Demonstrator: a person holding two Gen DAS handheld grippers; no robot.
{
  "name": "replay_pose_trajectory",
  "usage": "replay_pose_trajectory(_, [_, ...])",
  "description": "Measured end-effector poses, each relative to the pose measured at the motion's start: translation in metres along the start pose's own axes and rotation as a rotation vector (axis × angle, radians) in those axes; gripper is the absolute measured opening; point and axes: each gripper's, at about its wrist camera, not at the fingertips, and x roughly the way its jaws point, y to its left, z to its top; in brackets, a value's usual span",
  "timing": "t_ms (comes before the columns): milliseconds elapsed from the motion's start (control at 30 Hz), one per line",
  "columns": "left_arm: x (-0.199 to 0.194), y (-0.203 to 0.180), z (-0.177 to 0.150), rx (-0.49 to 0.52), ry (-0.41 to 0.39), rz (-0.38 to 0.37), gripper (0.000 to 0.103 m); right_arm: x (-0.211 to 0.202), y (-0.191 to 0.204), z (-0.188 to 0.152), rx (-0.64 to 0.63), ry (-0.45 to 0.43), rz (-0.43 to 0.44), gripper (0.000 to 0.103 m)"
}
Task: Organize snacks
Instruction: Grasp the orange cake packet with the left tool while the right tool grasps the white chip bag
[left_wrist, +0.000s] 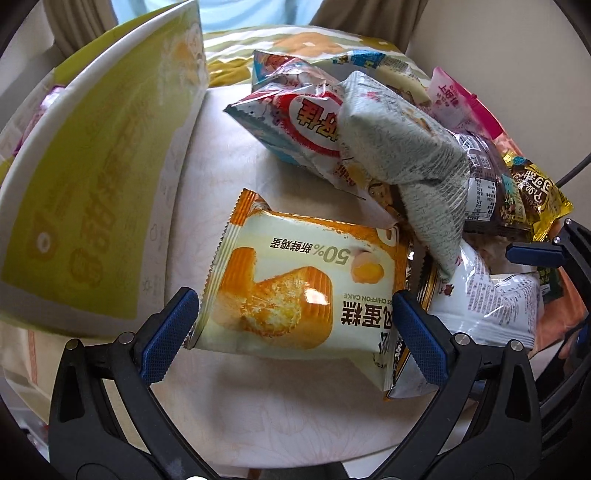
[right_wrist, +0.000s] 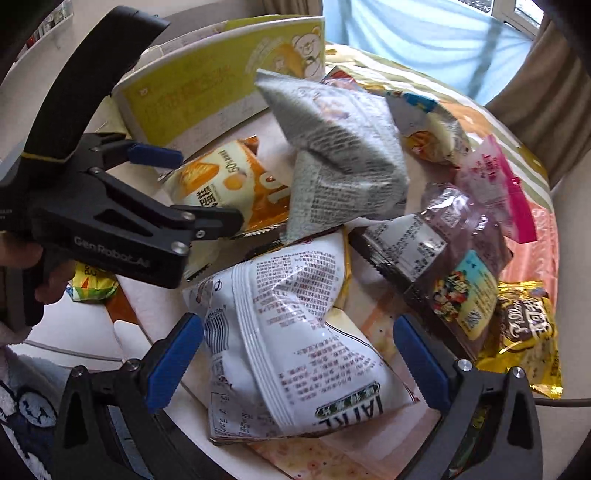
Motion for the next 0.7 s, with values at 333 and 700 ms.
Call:
replay_pose_trajectory(333, [0.0, -0.025, -0.008, 0.098, -0.043, 0.059, 0.103, 0.013, 0.0, -0.004, -0.008, 0.05, 0.036, 0.101])
replay_pose_trajectory(700, [0.003, -0.063, -0.007, 0.345, -0.034, 0.145, 0.103, 0.011, -0.002, -0.012, -0.002, 0.06, 0.035, 0.101])
